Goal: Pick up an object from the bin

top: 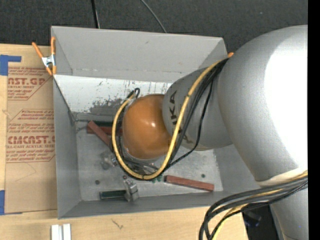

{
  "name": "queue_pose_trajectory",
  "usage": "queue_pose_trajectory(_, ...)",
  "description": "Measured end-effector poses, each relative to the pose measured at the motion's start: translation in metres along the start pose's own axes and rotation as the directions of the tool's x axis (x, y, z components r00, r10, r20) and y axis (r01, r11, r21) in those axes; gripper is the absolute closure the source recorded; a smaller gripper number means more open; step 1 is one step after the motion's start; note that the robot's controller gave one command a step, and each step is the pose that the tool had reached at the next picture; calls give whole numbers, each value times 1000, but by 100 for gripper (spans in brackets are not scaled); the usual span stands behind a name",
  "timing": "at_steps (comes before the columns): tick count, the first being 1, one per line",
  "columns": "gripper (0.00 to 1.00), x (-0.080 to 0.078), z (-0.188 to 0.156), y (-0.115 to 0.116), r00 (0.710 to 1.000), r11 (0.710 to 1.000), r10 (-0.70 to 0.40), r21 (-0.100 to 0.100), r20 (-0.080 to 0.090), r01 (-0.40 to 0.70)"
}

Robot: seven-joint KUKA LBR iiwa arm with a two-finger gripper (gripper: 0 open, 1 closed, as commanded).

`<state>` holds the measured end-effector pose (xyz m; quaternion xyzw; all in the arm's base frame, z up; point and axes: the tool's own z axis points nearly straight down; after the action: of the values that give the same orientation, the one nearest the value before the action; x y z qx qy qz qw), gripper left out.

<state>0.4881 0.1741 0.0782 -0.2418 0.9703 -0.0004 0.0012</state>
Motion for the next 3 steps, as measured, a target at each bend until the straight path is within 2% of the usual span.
queue_pose_trajectory(1,100,3,7,11,994,994,-107,-3,0,107)
queue_pose_trajectory(2,0,1,7,10,994,994,-107,0,12,107)
queue_pose_trajectory(3,100,3,7,10,994,994,-106,-2,0,106)
